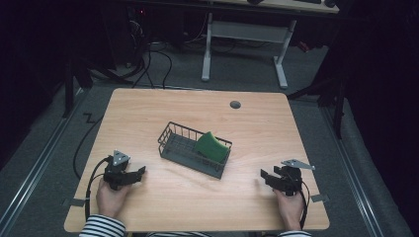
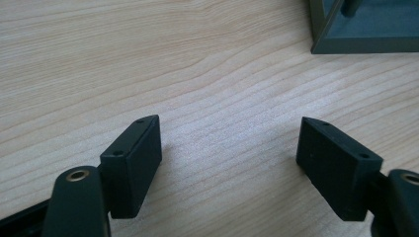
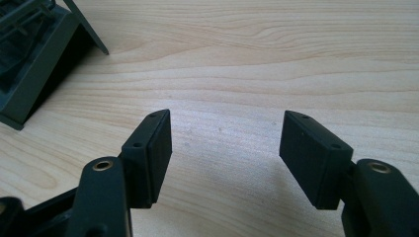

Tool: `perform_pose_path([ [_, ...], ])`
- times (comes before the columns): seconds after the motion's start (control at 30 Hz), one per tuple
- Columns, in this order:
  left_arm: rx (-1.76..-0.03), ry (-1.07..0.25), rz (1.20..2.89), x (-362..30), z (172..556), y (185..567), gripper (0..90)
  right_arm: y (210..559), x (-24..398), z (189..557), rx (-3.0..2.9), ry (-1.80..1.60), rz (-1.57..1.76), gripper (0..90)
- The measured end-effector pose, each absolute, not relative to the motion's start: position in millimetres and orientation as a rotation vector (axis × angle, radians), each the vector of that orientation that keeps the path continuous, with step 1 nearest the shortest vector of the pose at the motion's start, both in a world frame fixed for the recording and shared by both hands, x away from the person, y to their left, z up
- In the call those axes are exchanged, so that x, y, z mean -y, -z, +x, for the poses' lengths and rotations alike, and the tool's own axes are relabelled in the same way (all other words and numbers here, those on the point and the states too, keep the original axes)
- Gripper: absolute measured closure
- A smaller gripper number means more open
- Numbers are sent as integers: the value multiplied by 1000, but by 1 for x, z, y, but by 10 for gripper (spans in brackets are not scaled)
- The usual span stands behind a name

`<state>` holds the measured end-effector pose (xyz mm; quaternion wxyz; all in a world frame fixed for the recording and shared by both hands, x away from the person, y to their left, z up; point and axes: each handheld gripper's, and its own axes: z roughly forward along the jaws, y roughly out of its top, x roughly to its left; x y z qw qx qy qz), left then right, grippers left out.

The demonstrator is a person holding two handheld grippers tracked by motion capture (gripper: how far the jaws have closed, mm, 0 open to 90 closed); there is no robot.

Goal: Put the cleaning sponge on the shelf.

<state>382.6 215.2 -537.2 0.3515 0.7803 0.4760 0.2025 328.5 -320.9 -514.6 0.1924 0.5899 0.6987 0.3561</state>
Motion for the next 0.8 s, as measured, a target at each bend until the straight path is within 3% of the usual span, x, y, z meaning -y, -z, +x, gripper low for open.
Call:
perform_pose_path([
  [0.8, -1232, -523, 2022, -215, 383, 537, 260, 531, 302, 333, -1985, -838, 1524, 343],
])
